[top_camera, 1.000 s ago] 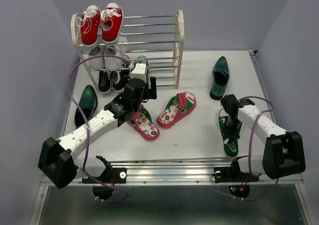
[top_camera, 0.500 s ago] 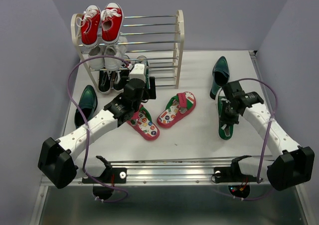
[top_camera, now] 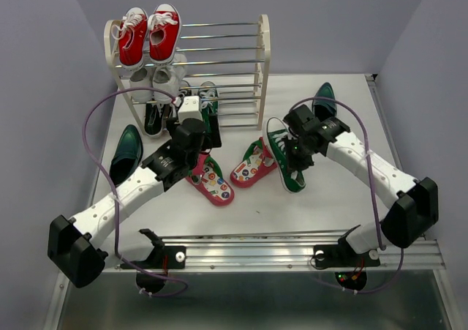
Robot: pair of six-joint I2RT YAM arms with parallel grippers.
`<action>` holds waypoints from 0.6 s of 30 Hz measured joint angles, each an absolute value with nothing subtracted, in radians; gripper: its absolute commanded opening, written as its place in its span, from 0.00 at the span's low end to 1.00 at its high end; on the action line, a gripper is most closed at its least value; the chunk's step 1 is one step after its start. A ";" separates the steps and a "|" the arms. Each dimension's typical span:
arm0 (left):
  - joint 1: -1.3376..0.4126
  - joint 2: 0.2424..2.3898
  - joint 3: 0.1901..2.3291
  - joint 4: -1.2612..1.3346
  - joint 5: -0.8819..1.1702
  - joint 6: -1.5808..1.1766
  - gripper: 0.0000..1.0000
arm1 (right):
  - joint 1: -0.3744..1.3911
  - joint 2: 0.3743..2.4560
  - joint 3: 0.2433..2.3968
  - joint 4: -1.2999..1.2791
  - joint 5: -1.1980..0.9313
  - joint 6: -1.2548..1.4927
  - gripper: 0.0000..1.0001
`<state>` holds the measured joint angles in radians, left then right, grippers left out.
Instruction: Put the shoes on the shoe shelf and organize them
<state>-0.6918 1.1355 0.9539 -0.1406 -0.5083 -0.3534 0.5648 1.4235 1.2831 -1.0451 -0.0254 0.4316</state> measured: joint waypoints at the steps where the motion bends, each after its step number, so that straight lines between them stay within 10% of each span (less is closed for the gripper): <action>1: -0.692 1.132 0.953 -0.155 -0.516 -0.365 0.99 | 0.575 1.447 1.293 -1.040 -0.036 0.429 0.01; 18: -0.692 1.052 0.953 -0.273 -0.547 -0.448 0.99 | 0.716 1.763 1.577 -0.945 -0.177 0.453 0.01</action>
